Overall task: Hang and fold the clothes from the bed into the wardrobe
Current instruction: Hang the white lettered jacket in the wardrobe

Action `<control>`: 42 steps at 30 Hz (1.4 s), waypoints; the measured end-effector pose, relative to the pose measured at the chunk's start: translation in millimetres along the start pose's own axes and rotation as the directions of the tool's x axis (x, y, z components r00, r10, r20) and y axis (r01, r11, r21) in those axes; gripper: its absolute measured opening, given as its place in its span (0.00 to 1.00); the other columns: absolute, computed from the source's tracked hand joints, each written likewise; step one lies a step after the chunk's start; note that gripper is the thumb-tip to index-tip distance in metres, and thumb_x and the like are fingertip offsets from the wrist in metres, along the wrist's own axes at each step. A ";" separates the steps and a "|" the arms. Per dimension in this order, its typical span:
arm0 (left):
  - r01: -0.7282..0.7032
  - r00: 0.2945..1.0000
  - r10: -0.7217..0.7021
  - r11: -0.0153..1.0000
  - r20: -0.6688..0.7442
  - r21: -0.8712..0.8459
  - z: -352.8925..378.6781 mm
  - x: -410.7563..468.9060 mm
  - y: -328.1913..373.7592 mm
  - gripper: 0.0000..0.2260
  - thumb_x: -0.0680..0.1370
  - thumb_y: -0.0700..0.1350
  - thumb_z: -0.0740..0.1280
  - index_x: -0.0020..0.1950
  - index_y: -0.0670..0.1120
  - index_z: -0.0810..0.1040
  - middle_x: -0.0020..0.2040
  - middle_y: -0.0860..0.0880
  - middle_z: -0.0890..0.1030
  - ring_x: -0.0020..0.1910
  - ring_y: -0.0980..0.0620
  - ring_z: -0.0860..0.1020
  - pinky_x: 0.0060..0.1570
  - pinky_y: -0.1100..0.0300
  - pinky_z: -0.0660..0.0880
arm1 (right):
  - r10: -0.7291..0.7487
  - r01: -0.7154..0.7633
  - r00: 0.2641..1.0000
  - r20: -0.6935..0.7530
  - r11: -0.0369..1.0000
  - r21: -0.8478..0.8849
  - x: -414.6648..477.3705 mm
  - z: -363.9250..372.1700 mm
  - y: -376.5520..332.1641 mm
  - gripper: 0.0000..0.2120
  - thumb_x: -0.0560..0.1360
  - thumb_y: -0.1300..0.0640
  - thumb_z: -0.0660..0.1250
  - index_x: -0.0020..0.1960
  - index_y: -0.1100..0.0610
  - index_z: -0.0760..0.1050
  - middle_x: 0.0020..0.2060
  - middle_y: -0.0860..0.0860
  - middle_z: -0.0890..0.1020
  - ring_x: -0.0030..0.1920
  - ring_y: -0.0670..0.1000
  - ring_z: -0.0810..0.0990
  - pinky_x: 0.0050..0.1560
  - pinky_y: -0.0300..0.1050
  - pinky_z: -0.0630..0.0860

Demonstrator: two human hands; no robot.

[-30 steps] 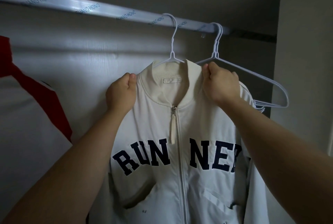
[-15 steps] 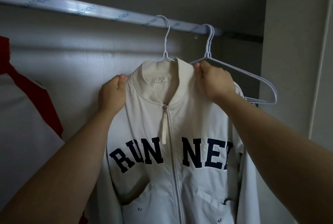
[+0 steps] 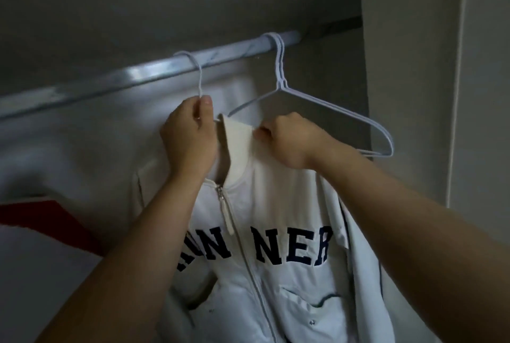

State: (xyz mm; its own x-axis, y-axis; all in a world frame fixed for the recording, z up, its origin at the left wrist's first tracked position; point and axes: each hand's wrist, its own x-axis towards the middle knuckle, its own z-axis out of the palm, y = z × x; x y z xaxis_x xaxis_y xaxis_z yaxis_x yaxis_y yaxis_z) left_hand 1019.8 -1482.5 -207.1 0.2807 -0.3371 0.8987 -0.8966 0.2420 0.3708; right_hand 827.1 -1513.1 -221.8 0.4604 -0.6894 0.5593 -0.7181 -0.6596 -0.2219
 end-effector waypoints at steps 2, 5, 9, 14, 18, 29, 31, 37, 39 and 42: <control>0.075 0.995 -0.076 0.997 0.057 0.017 -0.3 1.2 8.7 0.13 0.82 0.54 0.58 0.49 0.50 0.78 0.45 0.50 0.85 0.46 0.48 0.80 0.45 0.61 0.68 | 0.019 -0.026 0.994 0.104 0.998 0.061 2.4 -13.1 -2.8 0.17 0.81 0.46 0.56 0.55 0.54 0.79 0.55 0.59 0.82 0.56 0.62 0.79 0.56 0.51 0.76; 0.140 0.981 -0.153 0.983 0.119 0.116 -8.8 4.8 20.3 0.10 0.80 0.50 0.64 0.52 0.45 0.79 0.45 0.47 0.84 0.49 0.44 0.80 0.47 0.59 0.70 | 0.021 -0.049 0.965 0.261 0.994 0.099 3.3 -34.0 -12.0 0.16 0.82 0.48 0.57 0.55 0.55 0.80 0.54 0.57 0.82 0.55 0.60 0.79 0.50 0.44 0.74; 0.266 0.915 -0.305 0.948 0.263 0.174 -26.1 10.3 42.7 0.13 0.79 0.48 0.67 0.61 0.43 0.76 0.53 0.45 0.83 0.55 0.46 0.80 0.51 0.66 0.68 | 0.063 -0.128 0.890 0.451 0.985 0.117 -8.1 -53.5 -27.8 0.08 0.79 0.56 0.62 0.50 0.58 0.78 0.49 0.55 0.80 0.45 0.55 0.79 0.39 0.40 0.68; 0.279 0.845 -0.332 0.943 0.420 0.183 -54.8 16.9 67.6 0.25 0.78 0.46 0.69 0.69 0.39 0.64 0.55 0.42 0.82 0.53 0.42 0.81 0.56 0.55 0.76 | 0.178 -0.302 0.787 0.591 0.946 0.118 -44.9 -72.1 -45.5 0.03 0.73 0.67 0.61 0.44 0.62 0.73 0.46 0.58 0.79 0.38 0.55 0.76 0.37 0.42 0.70; 0.096 0.738 -0.222 0.969 0.637 0.227 -66.2 27.1 78.3 0.16 0.78 0.44 0.65 0.65 0.45 0.68 0.53 0.43 0.80 0.49 0.44 0.80 0.51 0.52 0.78 | 0.180 -0.349 0.748 0.639 0.925 0.149 -60.5 -76.6 -58.7 0.13 0.75 0.66 0.62 0.57 0.63 0.77 0.52 0.59 0.81 0.48 0.58 0.81 0.40 0.44 0.73; 0.222 0.553 -0.438 0.897 0.709 0.382 -87.8 42.8 73.1 0.30 0.80 0.41 0.64 0.80 0.43 0.57 0.73 0.44 0.65 0.68 0.47 0.72 0.66 0.62 0.67 | 0.115 -0.343 0.754 0.646 0.908 0.240 -73.3 -70.9 -135.6 0.14 0.80 0.63 0.59 0.65 0.61 0.71 0.52 0.58 0.79 0.39 0.50 0.73 0.28 0.35 0.65; 0.229 0.549 -0.458 0.887 0.699 0.402 -108.7 41.0 65.7 0.30 0.81 0.41 0.64 0.81 0.44 0.56 0.73 0.44 0.65 0.68 0.47 0.71 0.66 0.59 0.68 | 0.133 -0.366 0.762 0.634 0.896 0.252 -79.7 -68.4 -158.3 0.17 0.81 0.61 0.57 0.69 0.60 0.67 0.47 0.55 0.77 0.38 0.50 0.72 0.34 0.40 0.67; 0.170 0.531 -0.525 0.835 0.665 0.523 -173.7 43.1 39.9 0.31 0.79 0.43 0.64 0.81 0.44 0.56 0.73 0.41 0.66 0.70 0.43 0.69 0.69 0.53 0.66 | 0.062 -0.320 0.779 0.624 0.895 0.310 -94.7 -53.6 -227.5 0.16 0.82 0.53 0.59 0.67 0.59 0.67 0.51 0.57 0.77 0.40 0.52 0.72 0.41 0.48 0.71; 0.177 0.517 -0.545 0.823 0.660 0.540 -189.8 43.3 32.4 0.31 0.80 0.43 0.64 0.81 0.44 0.56 0.74 0.41 0.65 0.71 0.43 0.68 0.70 0.54 0.65 | 0.035 -0.291 0.779 0.626 0.904 0.312 -95.5 -47.5 -243.9 0.14 0.82 0.53 0.58 0.65 0.59 0.68 0.51 0.56 0.77 0.38 0.50 0.70 0.40 0.46 0.69; 0.182 0.502 -0.558 0.815 0.661 0.550 -210.0 44.0 23.7 0.31 0.80 0.44 0.65 0.81 0.45 0.56 0.75 0.42 0.65 0.72 0.43 0.68 0.71 0.51 0.67 | 0.017 -0.276 0.765 0.643 0.912 0.303 -94.6 -40.6 -264.1 0.13 0.81 0.54 0.59 0.63 0.58 0.69 0.45 0.51 0.75 0.33 0.47 0.67 0.40 0.45 0.68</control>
State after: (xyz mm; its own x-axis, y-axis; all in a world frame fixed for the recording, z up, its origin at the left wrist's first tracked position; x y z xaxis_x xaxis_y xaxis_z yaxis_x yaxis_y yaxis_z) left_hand 1082.8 -1300.5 -109.5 0.4143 -0.9058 0.0889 -0.8683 -0.3640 0.3371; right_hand 952.1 -1261.5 -183.7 0.6757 -0.7316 -0.0898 -0.6237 -0.5025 -0.5988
